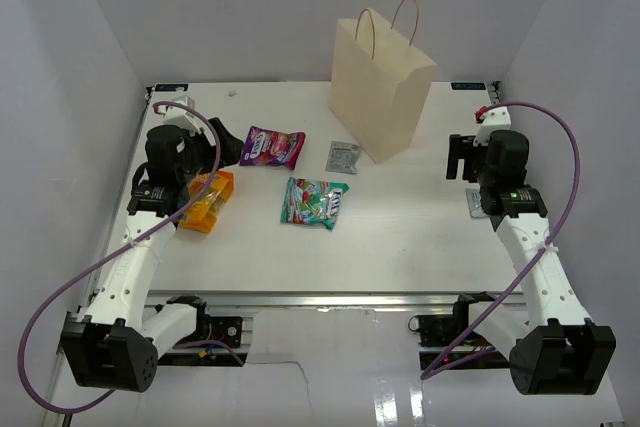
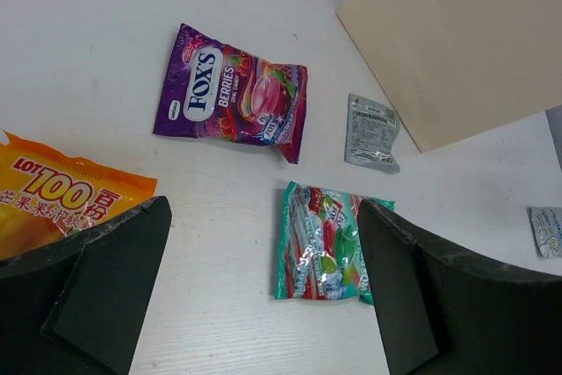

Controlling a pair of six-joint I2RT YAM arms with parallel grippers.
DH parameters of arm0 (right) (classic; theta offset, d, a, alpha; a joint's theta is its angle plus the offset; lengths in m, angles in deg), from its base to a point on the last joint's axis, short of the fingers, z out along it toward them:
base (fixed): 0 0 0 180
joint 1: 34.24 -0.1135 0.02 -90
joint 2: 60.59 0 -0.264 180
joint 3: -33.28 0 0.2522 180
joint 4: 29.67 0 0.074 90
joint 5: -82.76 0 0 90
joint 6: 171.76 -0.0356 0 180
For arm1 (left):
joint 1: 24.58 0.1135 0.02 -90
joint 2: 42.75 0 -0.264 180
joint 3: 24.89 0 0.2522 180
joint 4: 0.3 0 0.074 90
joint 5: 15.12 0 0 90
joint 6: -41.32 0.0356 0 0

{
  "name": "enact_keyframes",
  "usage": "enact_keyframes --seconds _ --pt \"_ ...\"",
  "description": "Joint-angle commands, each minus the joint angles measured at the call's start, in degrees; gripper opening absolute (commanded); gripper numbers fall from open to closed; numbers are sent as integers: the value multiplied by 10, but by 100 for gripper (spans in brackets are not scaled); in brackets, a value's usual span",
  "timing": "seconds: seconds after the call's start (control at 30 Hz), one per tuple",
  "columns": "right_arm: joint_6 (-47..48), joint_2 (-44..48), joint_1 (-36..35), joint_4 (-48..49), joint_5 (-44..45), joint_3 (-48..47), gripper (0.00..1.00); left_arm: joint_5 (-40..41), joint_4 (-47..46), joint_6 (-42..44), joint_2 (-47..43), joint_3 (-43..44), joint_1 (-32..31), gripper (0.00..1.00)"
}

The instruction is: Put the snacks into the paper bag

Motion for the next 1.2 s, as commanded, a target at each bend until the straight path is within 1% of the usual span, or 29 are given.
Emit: enact_keyframes --seconds 0.0,0.07,0.1,0.13,0.17,0.2,0.23,0.27,0.3,0.33,0.37,0.43,0.47,0.53,0.57,0.6,0.63,0.67,0.7,0.77,0.8,0.83,0.93,1.03,1.17 --pt "17 7 1 2 -31 -10 90 -16 -9 -8 -12 18 -1 98" --pt "66 10 1 -16 -149 -10 90 -24 -5 -17 -15 18 -1 98" --pt "104 8 1 -32 -200 -7 90 -28 0 -22 -19 17 0 98" --pt "209 5 -2 -59 -329 -8 90 -38 3 -25 -24 15 0 98" --pt "271 -6 -5 -97 -395 -11 90 -41 8 -28 -27 14 -1 98" --pt "332 -14 -8 -176 -446 -16 90 -43 18 -36 -32 12 -1 98" --pt "387 -20 -25 -199 -488 -22 90 -44 24 -39 -41 10 0 98" --pt "401 -40 -37 -214 -496 -25 90 -45 31 -43 -44 8 -1 98" --pt "428 -52 -47 -258 -510 -30 90 -44 40 -51 -49 6 -1 98" --pt "443 -64 -64 -262 -522 -38 90 -44 44 -56 -54 4 -1 98" --pt "379 -87 -75 -244 -512 -36 90 -44 49 -61 -60 2 0 98" --pt "328 -117 -108 -202 -493 -35 90 -45 59 -74 -63 2 0 98" --pt "283 -152 -124 -189 -476 -43 90 -47 62 -77 -63 2 0 98" --pt "212 -186 -161 -126 -414 -50 93 -51 71 -86 -63 1 -1 98" --pt "183 -219 -169 -111 -406 -64 94 -51 74 -89 -63 1 -1 98" --pt "125 -237 -178 -94 -396 -73 96 -50 80 -91 -64 2 -1 98" --pt "93 -253 -195 -75 -377 -82 96 -50 82 -93 -64 2 -1 98" --pt "64 -287 -202 -43 -374 -92 97 -48 83 -98 -65 3 -1 98" --pt "-7 -305 -210 -26 -371 -112 98 -46 87 -102 -67 3 0 98" --pt "-87 -352 -230 26 -367 -131 100 -44 90 -112 -68 1 -1 98" --pt "-123 -366 -237 41 -365 -146 98 -43 92 -114 -67 2 -1 98" --pt "-180 -379 -255 55 -354 -152 95 -45 93 -117 -65 3 -1 98" --pt "-262 -421 -280 102 -313 -159 93 -46 98 -126 -60 6 -1 98" --pt "-311 -457 -292 143 -277 -155 91 -45 105 -129 -58 10 -1 98" --pt "-331 -480 -304 155 -241 -155 86 -44 112 -132 -63 3 -1 98"
